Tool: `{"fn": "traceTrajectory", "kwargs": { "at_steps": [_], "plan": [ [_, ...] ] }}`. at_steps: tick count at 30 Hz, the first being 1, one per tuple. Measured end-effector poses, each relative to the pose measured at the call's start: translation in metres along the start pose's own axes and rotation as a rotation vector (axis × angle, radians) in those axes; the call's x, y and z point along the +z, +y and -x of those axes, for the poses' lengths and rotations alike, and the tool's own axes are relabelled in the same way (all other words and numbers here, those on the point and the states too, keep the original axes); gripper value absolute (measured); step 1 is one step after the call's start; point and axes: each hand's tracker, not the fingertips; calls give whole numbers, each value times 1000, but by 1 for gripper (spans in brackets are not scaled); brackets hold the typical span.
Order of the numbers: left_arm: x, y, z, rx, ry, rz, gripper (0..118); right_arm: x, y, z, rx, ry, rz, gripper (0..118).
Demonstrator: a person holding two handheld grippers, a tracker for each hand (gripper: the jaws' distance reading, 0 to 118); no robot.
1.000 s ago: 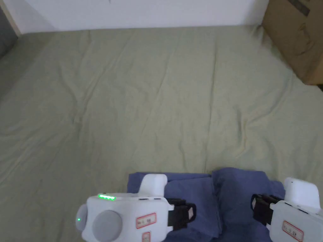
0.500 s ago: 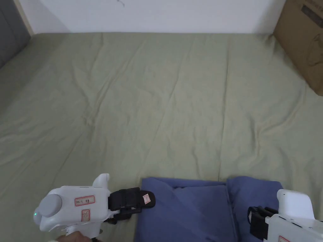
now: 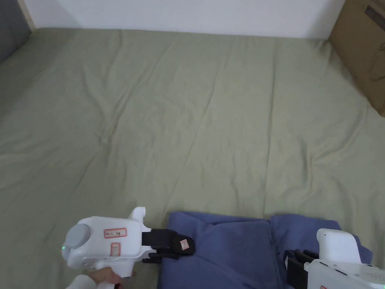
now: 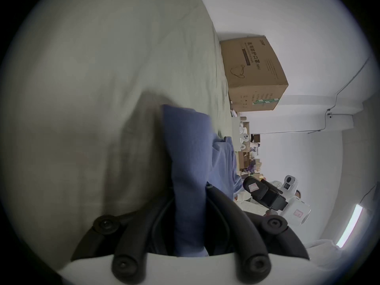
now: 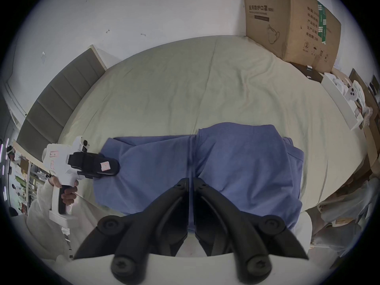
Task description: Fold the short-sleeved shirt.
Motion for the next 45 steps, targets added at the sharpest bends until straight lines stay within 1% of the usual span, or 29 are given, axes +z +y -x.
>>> {"fn": "traceTrajectory", "kwargs": {
  "at_steps": [3,5,6,8,11,14,17,20,23,25,27,30,31,32,35,37,38,39,40,41,42,43,44,45],
  "plan": [
    [30,0,1,8,7,-8,10,-3,3,4,-3,-3,0,4],
    [59,0,4,-57,77,-41,10,-5,4,7,-17,21,6,4],
    [72,0,7,-47,87,-53,10,-5,4,9,-17,32,6,4],
    [110,0,18,3,135,-131,10,-6,3,16,1,41,10,4],
    [163,-5,30,29,228,-222,10,-7,1,23,25,47,12,4],
    [204,-11,32,66,292,-298,10,-8,0,24,26,65,17,4],
    [224,-13,18,44,385,-321,10,-8,-1,23,28,65,21,4],
    [227,-11,-14,10,416,-333,10,-7,-1,18,19,70,20,4],
    [214,-6,-63,-57,478,-315,10,-5,-1,13,8,70,15,4],
    [199,-1,-96,-40,528,-301,10,-4,-2,9,1,71,13,4],
    [179,0,-130,-91,517,-297,10,-3,-3,5,-11,69,10,4],
    [132,1,-177,-236,552,-212,10,-2,-4,-4,-36,70,9,4],
    [113,-1,-192,-258,578,-182,10,-1,-6,-7,-43,70,8,4],
    [92,-3,-203,-248,561,-176,10,-1,-6,-10,-50,67,6,4],
    [31,-5,-205,-275,474,-76,10,1,-7,-20,-79,63,0,4],
    [-5,-5,-194,-218,472,-35,10,4,-7,-27,-93,59,-4,4],
    [-23,-7,-189,-229,469,-36,11,5,-8,-31,-99,53,-8,4],
    [-35,-9,-186,-235,462,-33,14,6,-9,-34,-104,48,-9,4],
    [-47,-13,-183,-244,447,-29,21,8,-10,-38,-109,43,-10,4],
    [-57,-14,-176,-281,437,5,37,8,-10,-42,-114,38,-8,4],
    [-61,-16,-175,-286,440,26,51,8,-11,-45,-119,32,-5,4],
    [-63,-18,-174,-281,437,40,61,9,-11,-49,-126,25,-2,4],
    [-59,-20,-174,-281,433,42,75,9,-12,-52,-131,21,-3,4],
    [-54,-21,-175,-277,416,39,86,10,-12,-55,-137,17,-3,4]
  ]
}}
